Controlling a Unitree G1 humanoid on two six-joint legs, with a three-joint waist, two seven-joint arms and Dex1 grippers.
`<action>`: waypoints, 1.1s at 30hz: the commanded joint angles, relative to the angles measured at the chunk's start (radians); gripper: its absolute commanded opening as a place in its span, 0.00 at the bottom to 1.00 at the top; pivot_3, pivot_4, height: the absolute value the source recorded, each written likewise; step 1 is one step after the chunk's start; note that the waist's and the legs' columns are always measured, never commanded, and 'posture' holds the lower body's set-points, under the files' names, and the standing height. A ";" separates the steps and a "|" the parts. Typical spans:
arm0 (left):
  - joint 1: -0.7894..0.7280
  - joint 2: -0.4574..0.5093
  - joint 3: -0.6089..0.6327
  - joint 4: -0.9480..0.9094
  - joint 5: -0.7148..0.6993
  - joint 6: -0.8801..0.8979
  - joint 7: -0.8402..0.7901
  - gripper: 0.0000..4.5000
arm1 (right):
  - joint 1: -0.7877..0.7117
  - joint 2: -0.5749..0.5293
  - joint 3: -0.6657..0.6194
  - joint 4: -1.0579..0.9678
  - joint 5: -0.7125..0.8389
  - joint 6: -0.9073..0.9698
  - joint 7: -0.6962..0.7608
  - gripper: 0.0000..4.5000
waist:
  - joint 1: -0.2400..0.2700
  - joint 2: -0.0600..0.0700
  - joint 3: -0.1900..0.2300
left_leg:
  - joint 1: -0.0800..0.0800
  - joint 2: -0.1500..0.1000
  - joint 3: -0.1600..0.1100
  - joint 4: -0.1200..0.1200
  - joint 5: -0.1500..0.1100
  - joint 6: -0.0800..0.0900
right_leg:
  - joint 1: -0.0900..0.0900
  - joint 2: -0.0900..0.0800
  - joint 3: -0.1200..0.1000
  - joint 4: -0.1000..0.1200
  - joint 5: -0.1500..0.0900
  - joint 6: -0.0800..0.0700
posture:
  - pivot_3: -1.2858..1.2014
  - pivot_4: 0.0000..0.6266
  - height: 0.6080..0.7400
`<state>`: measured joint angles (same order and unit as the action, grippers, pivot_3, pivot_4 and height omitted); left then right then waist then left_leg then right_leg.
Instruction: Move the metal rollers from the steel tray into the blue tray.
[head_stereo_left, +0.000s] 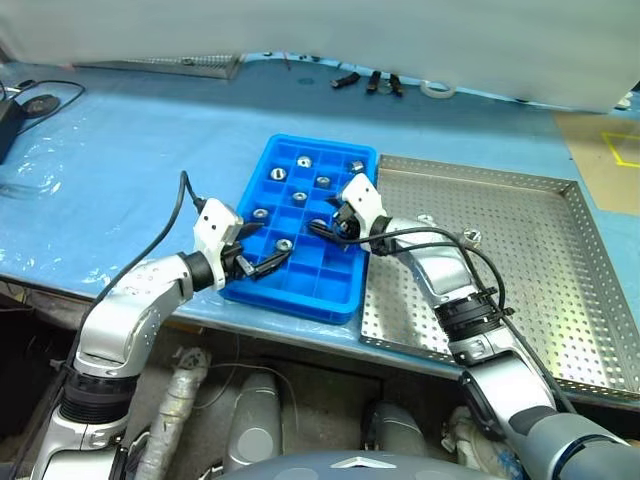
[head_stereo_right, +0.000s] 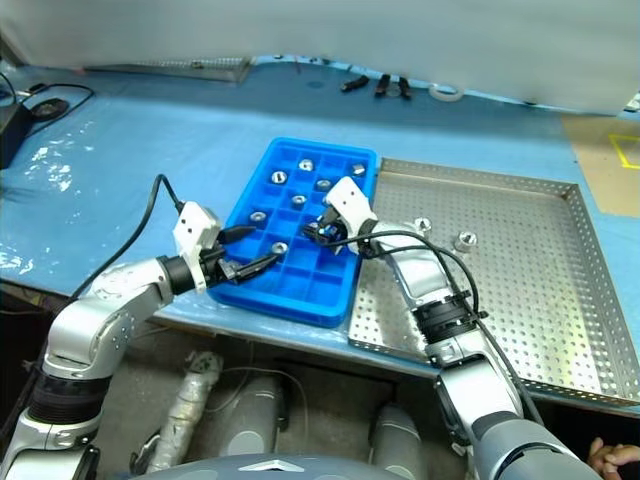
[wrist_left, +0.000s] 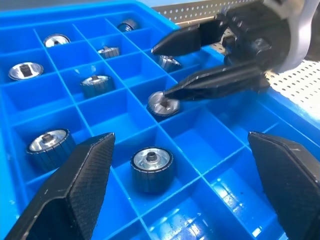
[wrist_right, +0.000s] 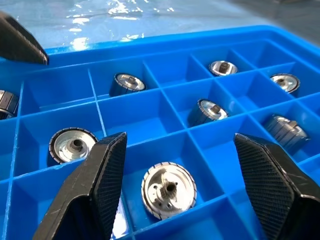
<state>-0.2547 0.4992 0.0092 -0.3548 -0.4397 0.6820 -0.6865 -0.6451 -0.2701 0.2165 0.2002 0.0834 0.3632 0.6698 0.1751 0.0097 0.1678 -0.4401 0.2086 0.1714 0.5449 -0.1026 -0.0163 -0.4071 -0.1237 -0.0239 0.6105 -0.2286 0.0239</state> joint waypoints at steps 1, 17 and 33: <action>-0.053 -0.003 -0.020 0.026 -0.007 -0.035 -0.032 1.00 | 0.004 -0.034 -0.079 -0.076 0.018 0.010 -0.035 0.81 | 0.000 0.000 0.000 | 0.000 0.000 0.000 0.000 0.000 0.000 | 0.000 0.000 0.000 0.000 0.000 0.000 | 0.58 0.24 1.00; -0.447 -0.207 -0.219 0.558 0.100 -0.312 -0.276 1.00 | 0.254 -0.168 -0.345 -0.378 0.002 0.167 -0.278 0.81 | -0.115 -0.001 0.000 | 0.001 -0.001 0.002 0.002 0.002 -0.001 | 0.000 0.000 0.005 0.001 0.001 0.001 | 0.41 0.24 1.00; -0.489 -0.252 -0.219 0.635 0.138 -0.360 -0.340 1.00 | 0.172 -0.043 -0.345 -0.020 -0.060 0.009 -0.507 0.81 | -0.161 0.000 0.000 | 0.001 -0.001 0.007 0.009 -0.004 0.012 | 0.001 -0.001 0.008 0.001 0.001 0.000 | 0.41 0.24 1.00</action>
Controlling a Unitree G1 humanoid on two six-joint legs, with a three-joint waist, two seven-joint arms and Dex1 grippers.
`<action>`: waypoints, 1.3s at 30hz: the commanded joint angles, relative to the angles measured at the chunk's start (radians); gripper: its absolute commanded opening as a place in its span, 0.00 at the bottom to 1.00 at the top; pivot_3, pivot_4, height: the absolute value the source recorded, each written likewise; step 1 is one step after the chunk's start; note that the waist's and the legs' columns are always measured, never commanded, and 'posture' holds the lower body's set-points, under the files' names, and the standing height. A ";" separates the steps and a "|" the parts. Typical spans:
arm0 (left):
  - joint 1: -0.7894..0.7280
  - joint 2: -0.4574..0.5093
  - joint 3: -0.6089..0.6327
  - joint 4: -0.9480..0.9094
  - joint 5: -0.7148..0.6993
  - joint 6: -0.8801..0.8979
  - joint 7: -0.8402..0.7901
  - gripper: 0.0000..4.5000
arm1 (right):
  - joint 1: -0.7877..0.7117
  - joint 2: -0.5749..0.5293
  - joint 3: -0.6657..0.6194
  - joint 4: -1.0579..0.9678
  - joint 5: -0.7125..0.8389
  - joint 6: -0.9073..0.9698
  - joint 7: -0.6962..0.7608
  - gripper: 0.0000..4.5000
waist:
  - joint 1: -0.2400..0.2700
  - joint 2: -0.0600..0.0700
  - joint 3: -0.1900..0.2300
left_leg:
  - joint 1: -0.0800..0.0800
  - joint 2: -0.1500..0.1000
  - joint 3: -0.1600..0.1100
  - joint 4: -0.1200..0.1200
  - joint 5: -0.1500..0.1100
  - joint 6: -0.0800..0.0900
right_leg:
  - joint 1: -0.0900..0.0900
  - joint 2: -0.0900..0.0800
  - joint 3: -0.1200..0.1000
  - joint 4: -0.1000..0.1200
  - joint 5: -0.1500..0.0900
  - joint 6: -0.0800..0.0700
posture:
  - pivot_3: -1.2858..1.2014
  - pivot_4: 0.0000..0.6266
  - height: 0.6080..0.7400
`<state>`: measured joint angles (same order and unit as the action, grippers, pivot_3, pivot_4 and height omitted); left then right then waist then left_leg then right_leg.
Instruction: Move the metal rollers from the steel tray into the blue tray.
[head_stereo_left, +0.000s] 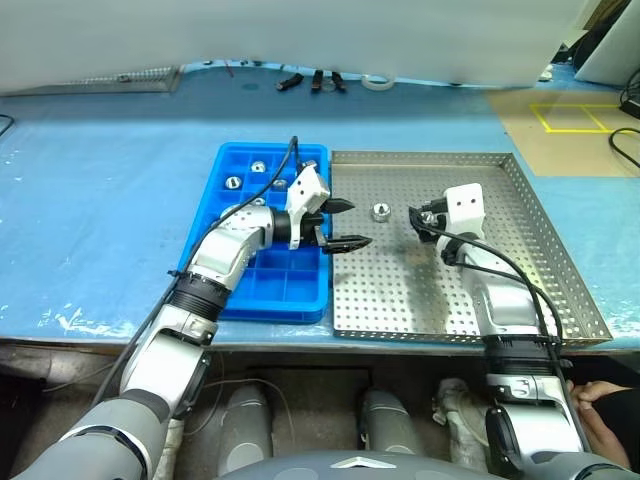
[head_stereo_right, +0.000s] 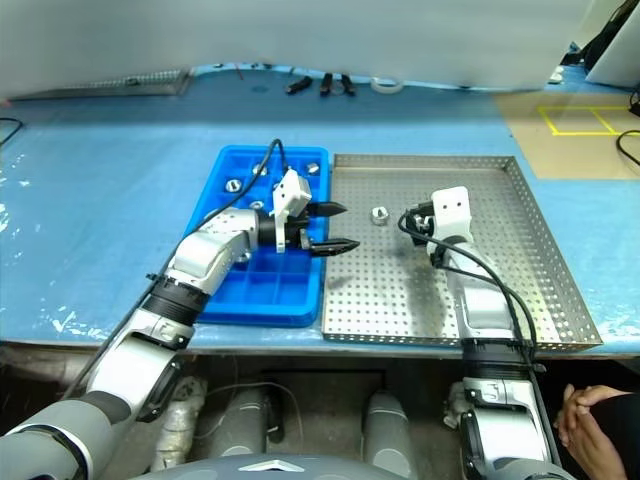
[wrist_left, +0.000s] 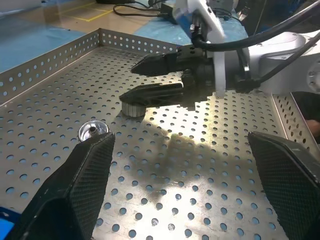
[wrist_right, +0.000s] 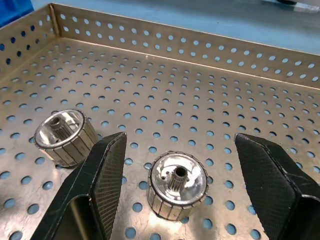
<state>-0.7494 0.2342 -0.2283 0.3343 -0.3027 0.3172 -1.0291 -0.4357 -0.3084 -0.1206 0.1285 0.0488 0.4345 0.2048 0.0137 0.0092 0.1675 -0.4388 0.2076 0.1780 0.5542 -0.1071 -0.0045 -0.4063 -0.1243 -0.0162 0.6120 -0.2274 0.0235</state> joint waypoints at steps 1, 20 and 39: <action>0.012 0.018 0.020 -0.063 0.001 0.009 0.006 1.00 | -0.047 -0.006 -0.013 0.088 -0.031 -0.081 -0.058 0.81 | 0.001 0.000 0.000 | 0.000 0.000 0.000 0.001 0.000 0.001 | 0.000 0.000 0.000 0.000 0.000 0.000 | 0.42 0.24 1.00; 0.041 0.050 0.029 -0.124 -0.004 0.051 0.039 1.00 | -0.079 0.039 -0.020 0.227 0.000 -0.122 -0.091 0.61 | 0.004 0.000 0.000 | 0.000 0.001 0.000 0.007 -0.002 0.002 | 0.001 0.000 0.001 0.004 0.000 0.000 | 0.43 0.24 1.00; 0.135 0.146 0.069 -0.274 -0.065 0.153 0.007 1.00 | -0.079 -0.051 0.098 -0.121 0.048 -0.009 0.186 0.37 | 0.006 0.000 0.000 | -0.001 0.001 0.000 0.004 -0.002 0.002 | -0.001 0.000 0.001 0.002 0.000 0.000 | 0.47 0.24 1.00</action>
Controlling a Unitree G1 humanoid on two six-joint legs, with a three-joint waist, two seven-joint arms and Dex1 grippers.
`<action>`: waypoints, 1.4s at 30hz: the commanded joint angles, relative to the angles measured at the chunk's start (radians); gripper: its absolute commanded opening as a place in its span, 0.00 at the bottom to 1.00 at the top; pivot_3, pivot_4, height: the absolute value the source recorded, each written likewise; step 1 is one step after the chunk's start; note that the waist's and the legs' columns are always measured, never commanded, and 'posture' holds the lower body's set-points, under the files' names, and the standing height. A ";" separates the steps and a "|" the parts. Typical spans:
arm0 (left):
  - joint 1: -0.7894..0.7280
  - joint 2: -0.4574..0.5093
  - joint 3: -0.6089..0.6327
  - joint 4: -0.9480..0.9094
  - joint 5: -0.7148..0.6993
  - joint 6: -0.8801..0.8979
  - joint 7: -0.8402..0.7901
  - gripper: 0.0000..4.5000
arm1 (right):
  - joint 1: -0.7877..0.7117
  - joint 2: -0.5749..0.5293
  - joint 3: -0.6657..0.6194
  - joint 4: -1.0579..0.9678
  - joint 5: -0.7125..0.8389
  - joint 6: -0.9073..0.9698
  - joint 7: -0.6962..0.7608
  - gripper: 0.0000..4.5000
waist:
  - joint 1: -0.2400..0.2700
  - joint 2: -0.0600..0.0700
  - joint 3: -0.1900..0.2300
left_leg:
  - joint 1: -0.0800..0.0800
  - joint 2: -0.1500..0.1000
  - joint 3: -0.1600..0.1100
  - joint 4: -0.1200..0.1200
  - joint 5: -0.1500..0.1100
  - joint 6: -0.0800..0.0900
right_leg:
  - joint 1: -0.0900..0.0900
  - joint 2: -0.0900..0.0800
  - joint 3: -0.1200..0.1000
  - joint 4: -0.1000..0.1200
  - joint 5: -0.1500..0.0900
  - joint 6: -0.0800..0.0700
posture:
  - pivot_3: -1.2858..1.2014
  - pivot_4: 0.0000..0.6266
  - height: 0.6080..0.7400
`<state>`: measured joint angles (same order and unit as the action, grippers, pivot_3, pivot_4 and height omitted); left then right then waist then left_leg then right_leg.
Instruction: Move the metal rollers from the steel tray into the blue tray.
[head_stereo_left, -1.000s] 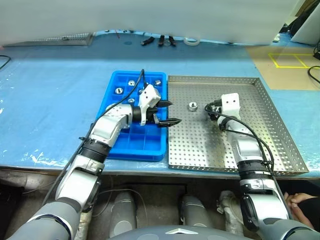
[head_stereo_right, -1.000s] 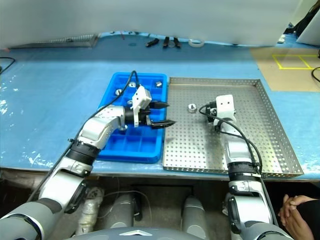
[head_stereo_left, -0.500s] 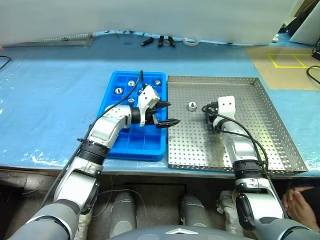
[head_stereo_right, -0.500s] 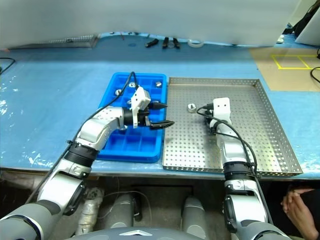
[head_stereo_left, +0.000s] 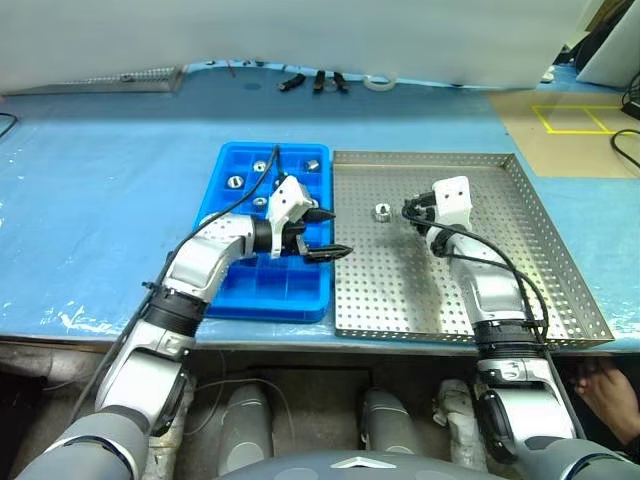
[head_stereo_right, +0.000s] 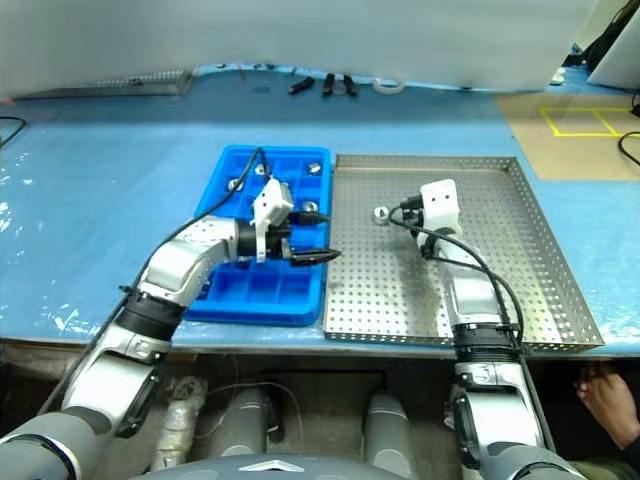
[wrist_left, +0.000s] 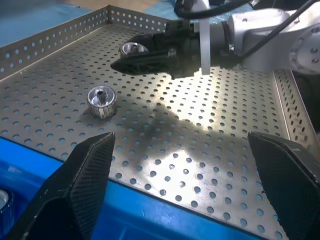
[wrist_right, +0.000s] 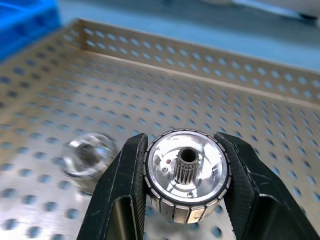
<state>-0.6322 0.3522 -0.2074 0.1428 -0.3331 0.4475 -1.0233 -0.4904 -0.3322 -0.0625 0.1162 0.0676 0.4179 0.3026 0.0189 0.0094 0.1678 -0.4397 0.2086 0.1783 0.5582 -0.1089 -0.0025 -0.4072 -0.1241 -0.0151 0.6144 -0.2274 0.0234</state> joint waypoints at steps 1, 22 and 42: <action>0.034 0.041 0.059 -0.105 -0.041 0.033 0.005 1.00 | -0.032 -0.034 0.054 -0.128 0.041 0.016 0.122 0.37 | 0.003 0.000 0.000 | 0.000 0.000 0.000 -0.001 0.000 0.000 | 0.000 0.000 0.000 0.000 0.000 0.000 | 0.48 0.24 1.00; 0.573 0.193 0.316 -0.648 -0.158 0.237 0.292 1.00 | -0.159 -0.094 0.339 -0.111 0.237 0.100 0.806 0.37 | 0.156 0.000 0.000 | 0.000 0.000 -0.004 -0.014 0.003 -0.005 | 0.001 -0.001 -0.009 -0.007 -0.001 -0.001 | 0.67 0.24 1.00; 0.556 0.204 0.257 -0.646 -0.189 0.243 0.325 1.00 | -0.118 -0.034 0.378 -0.102 0.273 0.280 0.789 0.45 | 0.188 0.000 0.000 | 0.001 0.002 -0.006 -0.017 0.006 -0.011 | 0.000 0.000 -0.008 -0.006 -0.001 -0.001 | 0.65 0.24 1.00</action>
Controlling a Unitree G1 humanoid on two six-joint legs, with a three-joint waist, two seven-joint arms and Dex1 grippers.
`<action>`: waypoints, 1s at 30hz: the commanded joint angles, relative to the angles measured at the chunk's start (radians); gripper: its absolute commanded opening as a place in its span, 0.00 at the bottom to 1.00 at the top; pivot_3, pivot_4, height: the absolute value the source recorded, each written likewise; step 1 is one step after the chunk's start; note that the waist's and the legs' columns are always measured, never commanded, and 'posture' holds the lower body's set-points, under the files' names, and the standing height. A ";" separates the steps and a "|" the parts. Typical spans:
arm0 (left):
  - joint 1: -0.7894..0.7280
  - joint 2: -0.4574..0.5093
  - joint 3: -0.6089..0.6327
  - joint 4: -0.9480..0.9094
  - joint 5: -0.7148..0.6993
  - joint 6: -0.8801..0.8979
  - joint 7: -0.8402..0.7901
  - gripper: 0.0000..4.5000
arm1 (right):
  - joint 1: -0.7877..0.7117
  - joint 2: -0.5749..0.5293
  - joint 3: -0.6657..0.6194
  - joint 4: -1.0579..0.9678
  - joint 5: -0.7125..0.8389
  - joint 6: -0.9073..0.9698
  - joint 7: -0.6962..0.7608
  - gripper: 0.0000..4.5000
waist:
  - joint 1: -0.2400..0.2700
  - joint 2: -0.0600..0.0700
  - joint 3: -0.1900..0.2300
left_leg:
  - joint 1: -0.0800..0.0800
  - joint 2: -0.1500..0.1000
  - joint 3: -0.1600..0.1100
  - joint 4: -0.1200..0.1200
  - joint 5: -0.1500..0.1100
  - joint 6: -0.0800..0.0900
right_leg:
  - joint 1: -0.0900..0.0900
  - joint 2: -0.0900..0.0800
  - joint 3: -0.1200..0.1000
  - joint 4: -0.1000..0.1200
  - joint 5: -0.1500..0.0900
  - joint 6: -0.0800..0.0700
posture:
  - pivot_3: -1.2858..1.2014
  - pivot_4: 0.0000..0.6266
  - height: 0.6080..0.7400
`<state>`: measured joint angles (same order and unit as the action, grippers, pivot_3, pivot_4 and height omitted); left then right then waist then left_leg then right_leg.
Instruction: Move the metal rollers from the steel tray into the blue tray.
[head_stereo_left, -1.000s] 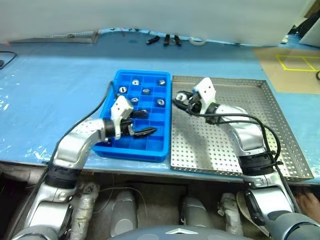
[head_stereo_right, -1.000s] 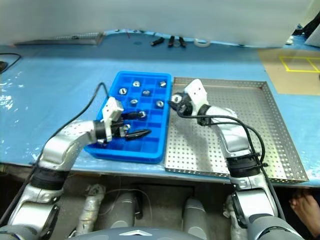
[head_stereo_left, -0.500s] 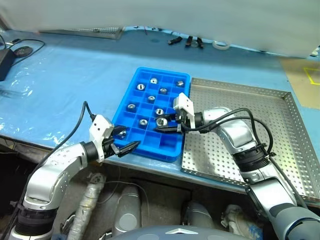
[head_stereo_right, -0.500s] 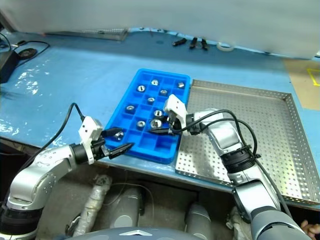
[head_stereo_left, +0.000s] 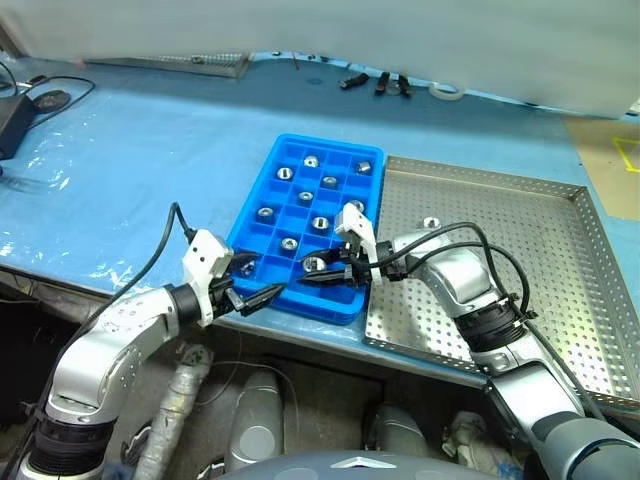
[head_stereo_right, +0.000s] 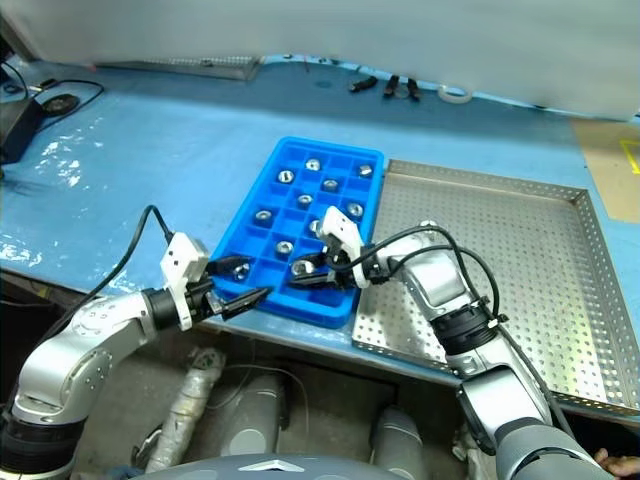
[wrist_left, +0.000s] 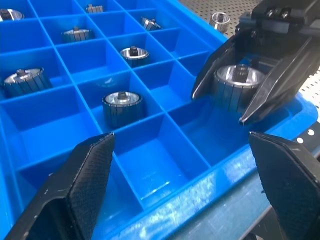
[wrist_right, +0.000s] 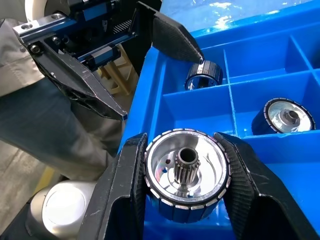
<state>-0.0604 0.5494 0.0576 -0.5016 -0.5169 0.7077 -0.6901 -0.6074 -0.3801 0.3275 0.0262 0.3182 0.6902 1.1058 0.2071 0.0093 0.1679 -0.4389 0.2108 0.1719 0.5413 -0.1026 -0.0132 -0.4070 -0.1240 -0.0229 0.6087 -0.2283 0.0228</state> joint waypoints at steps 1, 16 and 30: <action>-0.021 0.006 -0.012 0.003 -0.005 -0.019 -0.009 1.00 | -0.002 0.020 -0.014 -0.007 0.017 0.007 -0.024 0.53 | 0.000 0.000 0.000 | 0.000 0.000 0.000 0.000 0.000 0.000 | 0.000 0.000 0.000 0.000 0.000 0.000 | 0.65 0.24 1.00; -0.181 -0.006 -0.085 0.144 0.013 -0.070 -0.075 1.00 | 0.000 -0.014 -0.088 -0.030 -0.012 -0.060 -0.137 0.99 | -0.007 0.000 0.000 | 0.000 0.000 0.000 0.001 0.003 -0.005 | 0.000 0.000 0.000 0.002 0.000 0.000 | 0.60 0.24 1.00; -0.547 -0.180 -0.244 0.571 0.129 -0.275 -0.235 1.00 | 0.022 -0.025 -0.342 -0.044 -0.178 -0.139 -0.646 0.99 | -0.096 -0.001 -0.001 | 0.001 -0.003 0.001 0.005 0.006 -0.007 | 0.000 0.000 0.003 0.009 0.000 0.000 | 0.47 0.24 1.00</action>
<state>-0.5799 0.3764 -0.1764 0.0513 -0.3965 0.4715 -0.8966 -0.5728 -0.4125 0.0312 -0.0124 0.1615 0.5711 0.5311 0.1112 0.0085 0.1673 -0.4379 0.2078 0.1729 0.5459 -0.0969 -0.0201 -0.4078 -0.1239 -0.0195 0.6176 -0.2279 0.0231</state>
